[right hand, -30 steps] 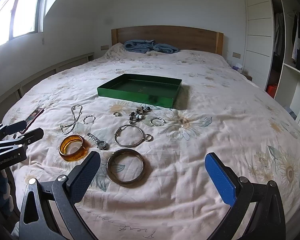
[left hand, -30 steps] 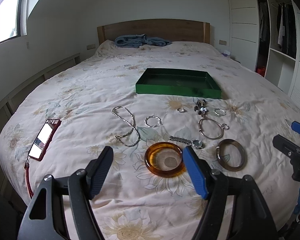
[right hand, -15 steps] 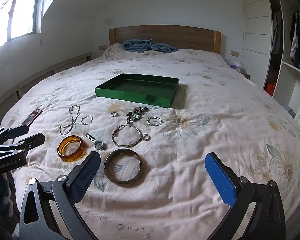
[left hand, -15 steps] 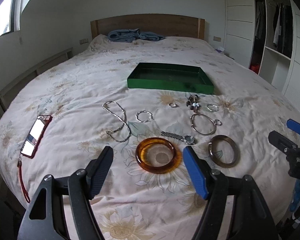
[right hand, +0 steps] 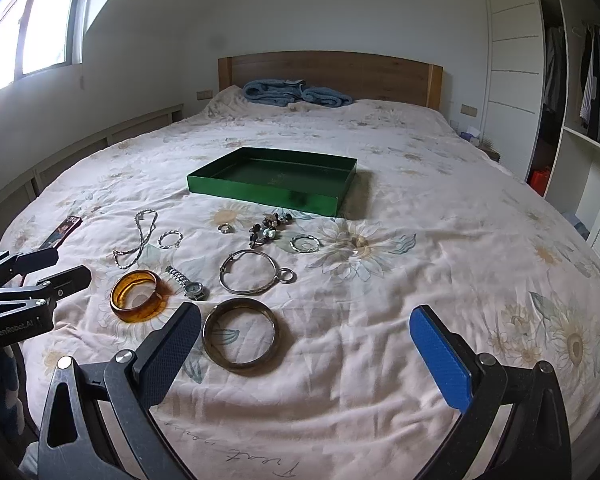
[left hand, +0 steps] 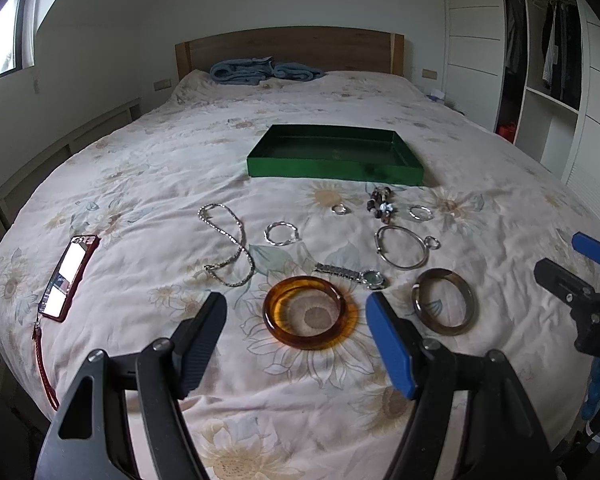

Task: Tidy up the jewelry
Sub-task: 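Move both tools toward the bangles on the duvet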

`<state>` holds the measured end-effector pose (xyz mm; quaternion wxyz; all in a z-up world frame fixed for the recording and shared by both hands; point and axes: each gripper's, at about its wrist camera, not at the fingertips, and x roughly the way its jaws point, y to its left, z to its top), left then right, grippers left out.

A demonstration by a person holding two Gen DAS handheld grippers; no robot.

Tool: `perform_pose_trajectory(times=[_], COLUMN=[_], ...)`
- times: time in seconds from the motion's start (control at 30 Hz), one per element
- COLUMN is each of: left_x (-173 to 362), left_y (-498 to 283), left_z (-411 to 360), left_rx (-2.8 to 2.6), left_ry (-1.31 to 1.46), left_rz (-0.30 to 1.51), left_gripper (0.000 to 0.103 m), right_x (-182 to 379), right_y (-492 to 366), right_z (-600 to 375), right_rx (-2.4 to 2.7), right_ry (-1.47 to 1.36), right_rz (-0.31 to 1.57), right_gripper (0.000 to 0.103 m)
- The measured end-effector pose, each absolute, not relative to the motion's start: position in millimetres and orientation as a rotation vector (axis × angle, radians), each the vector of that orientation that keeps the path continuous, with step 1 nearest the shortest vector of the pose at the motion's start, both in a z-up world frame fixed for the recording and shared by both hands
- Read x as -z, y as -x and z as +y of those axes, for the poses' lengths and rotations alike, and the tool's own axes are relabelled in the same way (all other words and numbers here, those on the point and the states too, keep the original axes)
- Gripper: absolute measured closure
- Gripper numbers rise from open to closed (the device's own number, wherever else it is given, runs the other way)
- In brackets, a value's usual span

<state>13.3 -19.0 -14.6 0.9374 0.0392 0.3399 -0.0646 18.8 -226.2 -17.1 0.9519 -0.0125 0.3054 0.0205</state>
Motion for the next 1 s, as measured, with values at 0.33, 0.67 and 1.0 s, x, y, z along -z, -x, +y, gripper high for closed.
perform_pose_trajectory(times=[0.33, 0.67, 1.0], left_x=[13, 19, 30], left_y=[-18, -28, -41], left_z=[-16, -6, 7], left_rx=[0.119, 0.083, 0.065], left_ry=[-0.072, -0.054, -0.027], left_rz=[0.684, 0.702, 0.73], left_gripper=[0.032, 0.032, 0.032], right_x=[24, 34, 43], right_y=[-26, -35, -47], right_z=[-231, -227, -219], right_rx=[-0.067, -0.107, -0.134], right_ry=[0.01, 0.006, 0.02], right_rz=[0.642, 0.683, 0.725], right_gripper=[0.006, 0.02, 0.03])
